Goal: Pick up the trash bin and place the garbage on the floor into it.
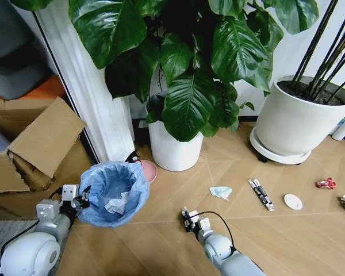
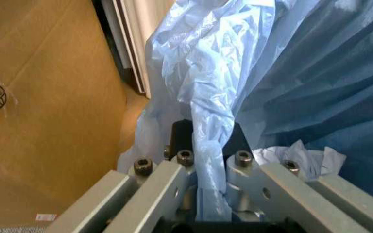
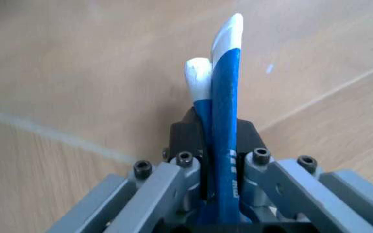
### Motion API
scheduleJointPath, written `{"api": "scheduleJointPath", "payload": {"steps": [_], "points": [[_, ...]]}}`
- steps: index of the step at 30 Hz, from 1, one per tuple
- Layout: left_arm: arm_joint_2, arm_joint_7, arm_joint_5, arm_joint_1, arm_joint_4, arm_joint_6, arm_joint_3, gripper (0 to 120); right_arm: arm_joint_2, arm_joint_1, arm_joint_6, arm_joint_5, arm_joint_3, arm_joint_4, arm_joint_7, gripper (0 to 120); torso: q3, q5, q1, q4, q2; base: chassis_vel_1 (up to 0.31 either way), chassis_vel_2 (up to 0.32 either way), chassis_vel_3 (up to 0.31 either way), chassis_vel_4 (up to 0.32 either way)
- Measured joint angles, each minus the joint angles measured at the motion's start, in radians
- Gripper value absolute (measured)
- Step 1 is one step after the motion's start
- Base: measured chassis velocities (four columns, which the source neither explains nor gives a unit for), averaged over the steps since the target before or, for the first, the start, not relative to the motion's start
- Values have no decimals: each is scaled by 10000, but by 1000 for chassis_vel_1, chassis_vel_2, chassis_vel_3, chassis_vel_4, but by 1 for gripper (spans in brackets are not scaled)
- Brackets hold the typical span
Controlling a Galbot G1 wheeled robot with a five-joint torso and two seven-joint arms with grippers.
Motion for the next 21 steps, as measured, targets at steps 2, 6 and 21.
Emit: {"api": "scheduleJointPath", "payload": {"steps": [2,6,21], "points": [[1,-10,-8,17,-21,0,-10,0,-159,0,-4,397,344,708,119,4,-1,-1,0,0,0,0,0,0,0],[8,-79,-50,107,-78,4,-27,0,-582,-25,-36,821,880,2022,292,4,-1,-2,0,1,0,0,0,0,0],[259,-413,-859,27,-45,329,557,0,-2505,1281,-762,3588,-19,7076,958,4,0,0,0,2,0,0,0,0,0]]}}
